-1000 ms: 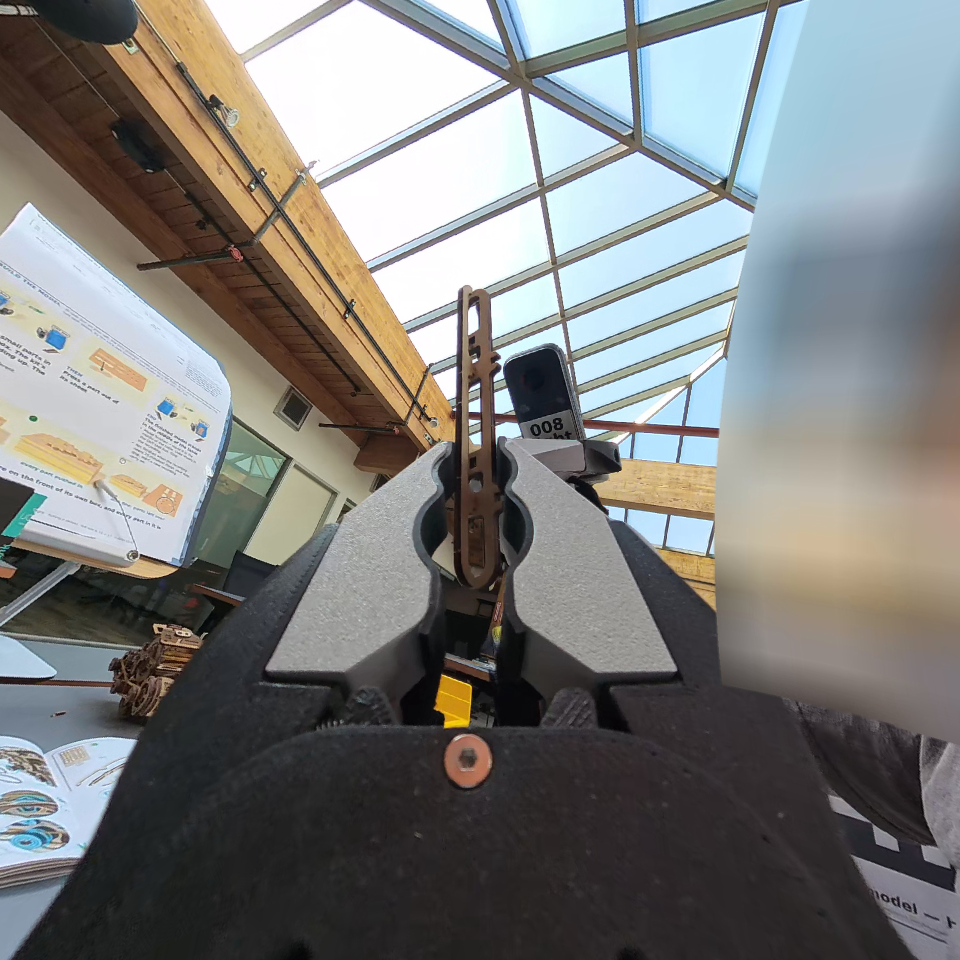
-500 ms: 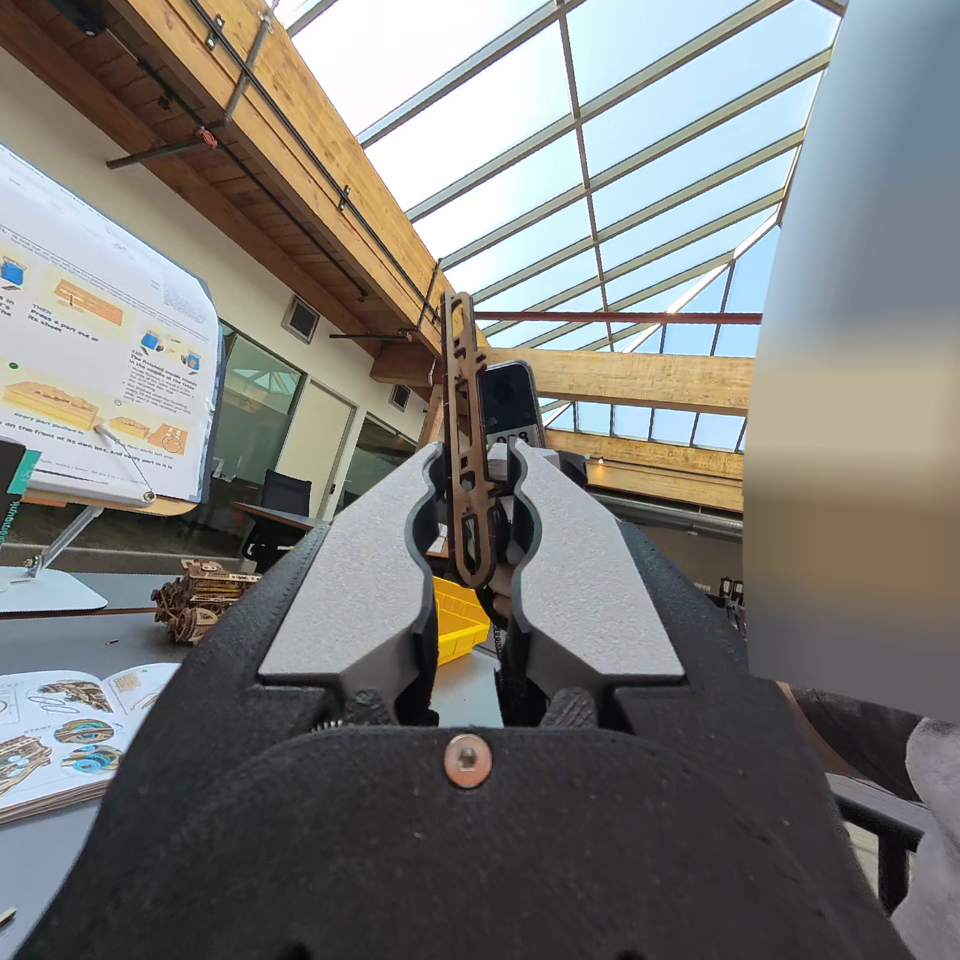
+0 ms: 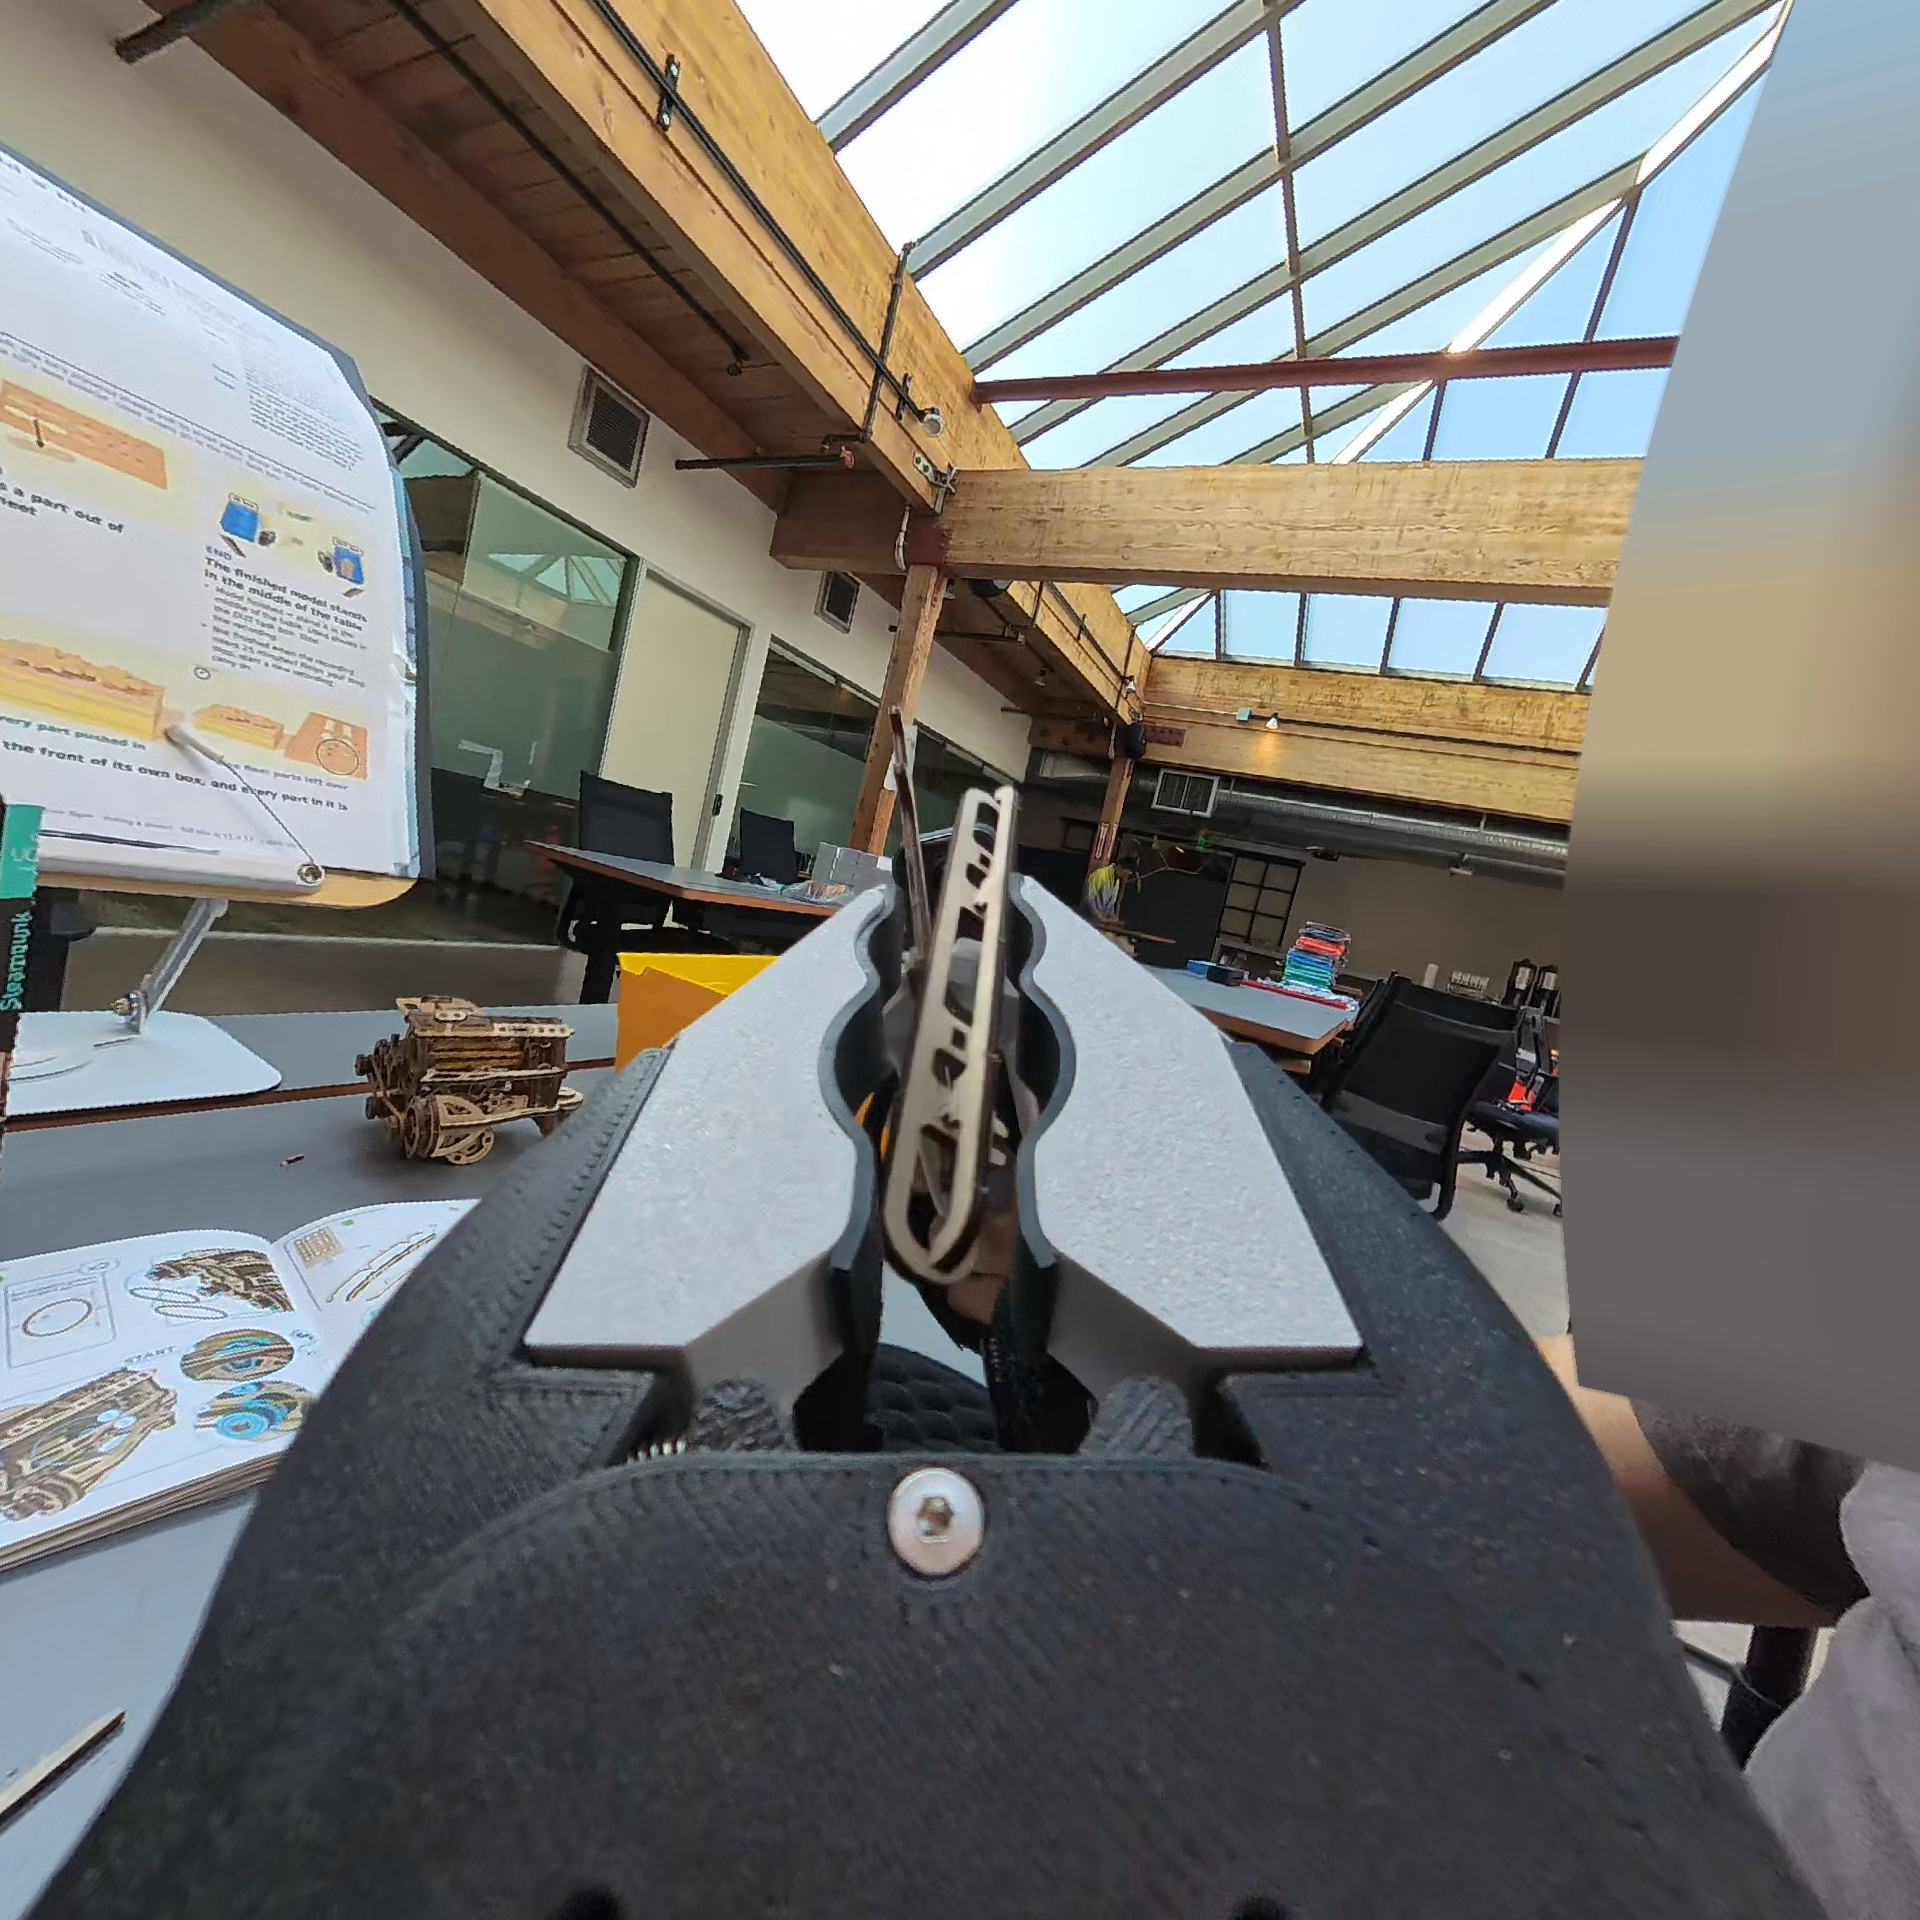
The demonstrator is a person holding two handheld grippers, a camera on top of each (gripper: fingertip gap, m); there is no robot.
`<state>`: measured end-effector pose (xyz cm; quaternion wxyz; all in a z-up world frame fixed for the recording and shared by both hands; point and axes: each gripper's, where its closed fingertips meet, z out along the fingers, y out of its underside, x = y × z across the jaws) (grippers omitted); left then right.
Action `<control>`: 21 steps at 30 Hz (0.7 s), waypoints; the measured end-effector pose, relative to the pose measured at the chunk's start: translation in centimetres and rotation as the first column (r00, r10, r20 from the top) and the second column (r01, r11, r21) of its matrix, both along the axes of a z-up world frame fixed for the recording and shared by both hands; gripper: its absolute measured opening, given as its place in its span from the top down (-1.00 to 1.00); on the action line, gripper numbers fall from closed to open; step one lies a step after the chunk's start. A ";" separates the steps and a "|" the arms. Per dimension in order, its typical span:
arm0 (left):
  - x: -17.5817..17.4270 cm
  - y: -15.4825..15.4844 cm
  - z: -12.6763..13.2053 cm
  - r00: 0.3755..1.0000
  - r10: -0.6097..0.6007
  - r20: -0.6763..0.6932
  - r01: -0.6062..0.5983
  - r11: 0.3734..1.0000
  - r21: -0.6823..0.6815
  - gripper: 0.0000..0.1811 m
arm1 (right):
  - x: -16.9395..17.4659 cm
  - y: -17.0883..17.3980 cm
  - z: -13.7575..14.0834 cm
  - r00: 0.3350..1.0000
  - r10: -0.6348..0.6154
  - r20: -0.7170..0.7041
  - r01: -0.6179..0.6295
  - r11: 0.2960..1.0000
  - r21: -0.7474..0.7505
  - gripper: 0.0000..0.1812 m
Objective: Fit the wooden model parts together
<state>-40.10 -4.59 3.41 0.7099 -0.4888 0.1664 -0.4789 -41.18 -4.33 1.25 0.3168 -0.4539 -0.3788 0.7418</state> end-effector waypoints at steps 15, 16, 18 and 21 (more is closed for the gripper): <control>1.2 5.8 -6.4 0.983 0.087 -0.160 -0.120 0.970 -0.210 0.86 | 0.2 4.9 -5.1 0.988 -0.078 0.135 0.130 0.891 -0.436 1.00; 1.1 6.1 -7.0 0.984 0.079 -0.159 -0.117 0.961 -0.249 0.85 | 0.1 5.3 -5.8 0.984 -0.076 0.158 0.144 0.864 -0.482 1.00; 0.9 6.4 -8.0 0.987 0.057 -0.153 -0.102 0.946 -0.309 0.85 | 0.0 5.5 -6.8 0.982 -0.051 0.182 0.145 0.816 -0.559 1.00; 0.1 6.6 -8.4 0.994 0.049 -0.102 -0.083 0.928 -0.363 0.88 | -0.4 5.2 -8.4 0.977 -0.004 0.215 0.144 0.753 -0.642 1.00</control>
